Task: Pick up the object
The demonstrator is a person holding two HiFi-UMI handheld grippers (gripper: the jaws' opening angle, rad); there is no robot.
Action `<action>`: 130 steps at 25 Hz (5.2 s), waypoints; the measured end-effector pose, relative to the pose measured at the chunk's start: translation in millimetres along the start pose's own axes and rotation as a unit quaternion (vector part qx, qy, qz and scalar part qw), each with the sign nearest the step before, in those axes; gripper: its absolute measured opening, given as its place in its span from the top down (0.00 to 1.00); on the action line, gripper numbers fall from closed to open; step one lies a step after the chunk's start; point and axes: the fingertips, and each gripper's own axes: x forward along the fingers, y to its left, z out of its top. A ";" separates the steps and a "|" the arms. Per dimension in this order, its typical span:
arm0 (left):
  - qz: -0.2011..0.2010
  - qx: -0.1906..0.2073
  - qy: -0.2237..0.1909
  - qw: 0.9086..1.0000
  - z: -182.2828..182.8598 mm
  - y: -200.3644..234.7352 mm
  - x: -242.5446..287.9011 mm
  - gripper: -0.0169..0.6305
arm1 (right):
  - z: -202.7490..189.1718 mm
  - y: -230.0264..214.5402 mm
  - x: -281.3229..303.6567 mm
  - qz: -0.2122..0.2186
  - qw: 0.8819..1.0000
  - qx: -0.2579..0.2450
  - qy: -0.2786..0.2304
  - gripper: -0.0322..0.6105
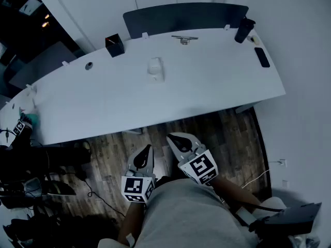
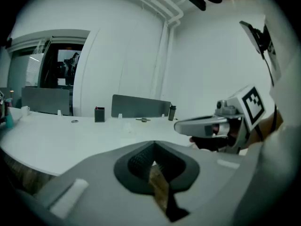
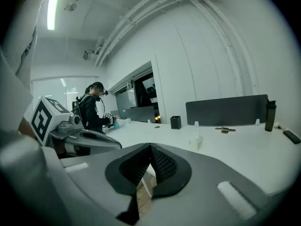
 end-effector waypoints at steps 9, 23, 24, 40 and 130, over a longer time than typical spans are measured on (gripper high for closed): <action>-0.006 0.008 0.032 0.999 14.7 -16.3 78.5 0.97 | -9.0 -85.1 13.3 0.007 0.999 0.030 0.016 0.95; -0.016 -0.017 0.048 0.999 31.9 62.9 157.7 0.97 | 3.5 -137.4 99.1 0.001 0.998 0.035 0.059 0.95; -0.022 -0.017 0.048 0.998 36.3 71.4 167.8 0.97 | 7.5 -142.2 107.2 -0.003 0.997 0.034 0.063 0.95; -0.117 -0.047 0.085 0.988 51.5 182.3 238.4 0.97 | 36.8 -167.4 216.2 -0.057 0.989 0.033 0.136 0.95; -0.301 -0.386 0.322 0.810 22.4 175.9 400.3 0.79 | 27.9 -281.7 182.1 -0.074 0.987 0.084 0.115 0.95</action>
